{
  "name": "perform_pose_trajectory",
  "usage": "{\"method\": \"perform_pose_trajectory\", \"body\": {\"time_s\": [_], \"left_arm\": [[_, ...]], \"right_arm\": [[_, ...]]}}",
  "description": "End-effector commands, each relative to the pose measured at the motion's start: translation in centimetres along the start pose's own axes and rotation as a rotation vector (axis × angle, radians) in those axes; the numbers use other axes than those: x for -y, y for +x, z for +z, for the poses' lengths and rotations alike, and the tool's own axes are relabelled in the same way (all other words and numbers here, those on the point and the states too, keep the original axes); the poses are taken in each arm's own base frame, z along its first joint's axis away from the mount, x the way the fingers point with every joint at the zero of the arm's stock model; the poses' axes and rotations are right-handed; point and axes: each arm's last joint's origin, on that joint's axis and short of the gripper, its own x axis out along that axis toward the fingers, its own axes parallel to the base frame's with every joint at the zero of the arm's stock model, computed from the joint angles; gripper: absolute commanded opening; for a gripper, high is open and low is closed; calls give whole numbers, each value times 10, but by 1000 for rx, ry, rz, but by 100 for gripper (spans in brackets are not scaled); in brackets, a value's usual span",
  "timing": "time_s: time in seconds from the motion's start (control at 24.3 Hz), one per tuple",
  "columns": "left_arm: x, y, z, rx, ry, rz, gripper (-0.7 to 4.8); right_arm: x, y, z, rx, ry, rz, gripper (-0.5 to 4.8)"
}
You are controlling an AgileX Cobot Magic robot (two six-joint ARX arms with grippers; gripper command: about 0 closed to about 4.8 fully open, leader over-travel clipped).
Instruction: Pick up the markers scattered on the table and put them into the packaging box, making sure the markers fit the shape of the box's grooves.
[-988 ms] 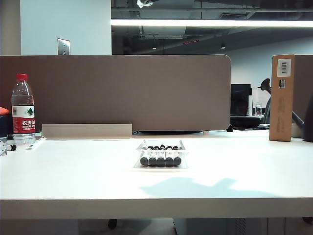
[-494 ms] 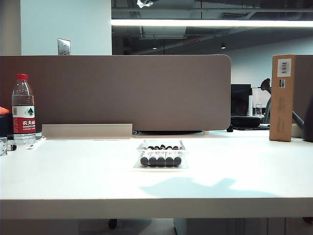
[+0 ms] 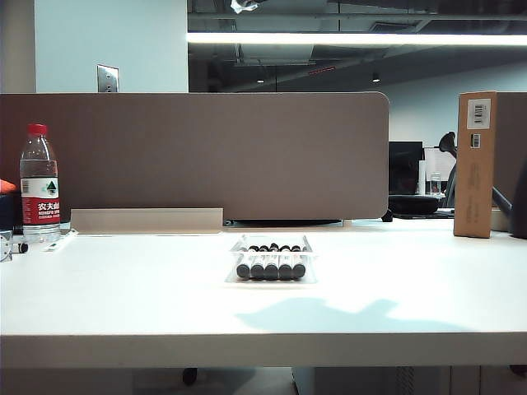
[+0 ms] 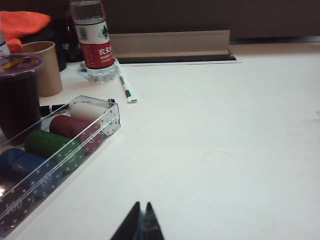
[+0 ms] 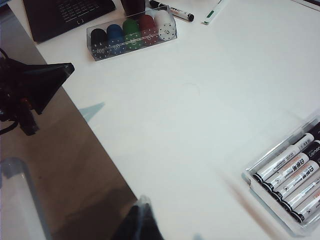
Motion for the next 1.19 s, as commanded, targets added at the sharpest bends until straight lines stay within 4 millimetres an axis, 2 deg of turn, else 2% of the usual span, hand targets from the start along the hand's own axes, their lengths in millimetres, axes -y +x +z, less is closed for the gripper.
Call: {"method": "perform_pose_trajectory", "body": {"time_s": [0.04,0.33,0.99,1.19], "left_arm": [[-5,-1,2,16,-12,-22,-2],[-13,-5,4,53,-18,18,-2],[-9,-5,5,68,-13,-26,-2],[-9,-5,8,92,-63,-15,-2]], "right_arm": [[-1,-2,3,24,-5,1,-5],[-1,-2,3,21,-5,2,-4],[-1,-2,3,25,-5,-2,-5],[-1,-2,3,24,-5,-2,-5]]}}
